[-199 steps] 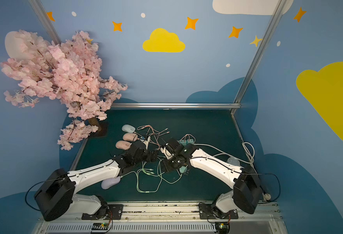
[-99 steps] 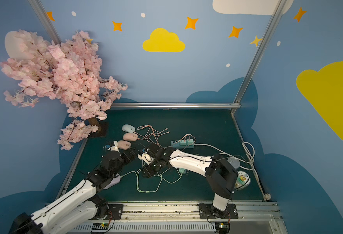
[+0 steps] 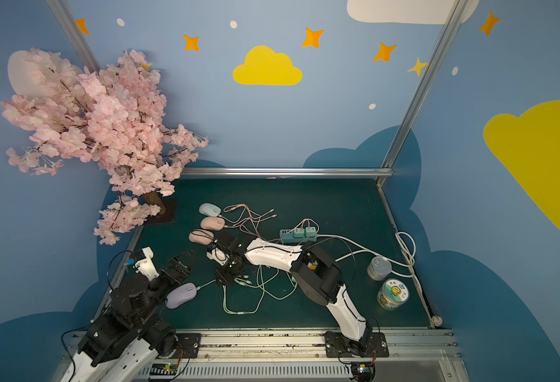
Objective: Unplug the wireless mouse
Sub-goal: Pick up the mouse from the center of the board.
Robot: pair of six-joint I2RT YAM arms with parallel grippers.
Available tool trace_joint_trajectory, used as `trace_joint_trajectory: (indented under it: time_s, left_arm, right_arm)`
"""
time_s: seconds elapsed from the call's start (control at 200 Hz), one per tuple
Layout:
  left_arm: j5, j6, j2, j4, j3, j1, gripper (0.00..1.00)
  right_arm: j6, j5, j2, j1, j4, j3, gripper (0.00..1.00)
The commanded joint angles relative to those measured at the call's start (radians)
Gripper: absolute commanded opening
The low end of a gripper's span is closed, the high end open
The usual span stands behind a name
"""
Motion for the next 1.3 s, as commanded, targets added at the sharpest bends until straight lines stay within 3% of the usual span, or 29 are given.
trace_joint_trajectory:
  time_s: [0.0, 0.205, 0.37, 0.551, 0.646, 0.726, 0.781, 0.956, 1.141, 1.297]
  left_arm:
    - [0.061, 0.130, -0.003, -0.086, 0.042, -0.001, 1.00]
    - [0.105, 0.302, 0.050, -0.139, 0.123, 0.000, 1.00]
    - [0.122, 0.301, 0.021, -0.132, 0.107, 0.000, 1.00]
    - [0.094, 0.307, -0.021, -0.127, 0.092, 0.000, 1.00]
    - [0.093, 0.313, -0.020, -0.125, 0.094, -0.001, 1.00]
    - [0.097, 0.313, -0.021, -0.117, 0.084, 0.000, 1.00]
    - [0.106, 0.316, -0.020, -0.104, 0.076, 0.000, 1.00]
    - [0.118, 0.333, -0.005, -0.084, 0.076, 0.002, 1.00]
    - [0.167, 0.325, -0.009, -0.024, 0.026, 0.004, 1.00]
    - [0.287, 0.257, 0.002, 0.173, -0.111, 0.004, 1.00]
  right_arm:
    - [-0.048, 0.047, 0.061, 0.000, -0.113, 0.083, 0.44]
    - [-0.045, 0.046, 0.129, 0.007, -0.163, 0.142, 0.41]
    - [-0.039, 0.027, 0.134, 0.038, -0.162, 0.126, 0.33]
    - [-0.014, 0.026, 0.102, 0.071, -0.132, 0.080, 0.34]
    - [-0.014, 0.015, 0.100, 0.075, -0.141, 0.081, 0.42]
    - [-0.023, 0.030, 0.113, 0.075, -0.168, 0.097, 0.43]
    - [-0.023, 0.048, 0.122, 0.075, -0.177, 0.101, 0.37]
    - [-0.010, 0.070, 0.116, 0.075, -0.186, 0.091, 0.00]
    - [-0.022, -0.002, -0.010, 0.044, -0.143, 0.010, 0.00]
    - [-0.037, -0.059, -0.138, -0.023, -0.149, -0.065, 0.00]
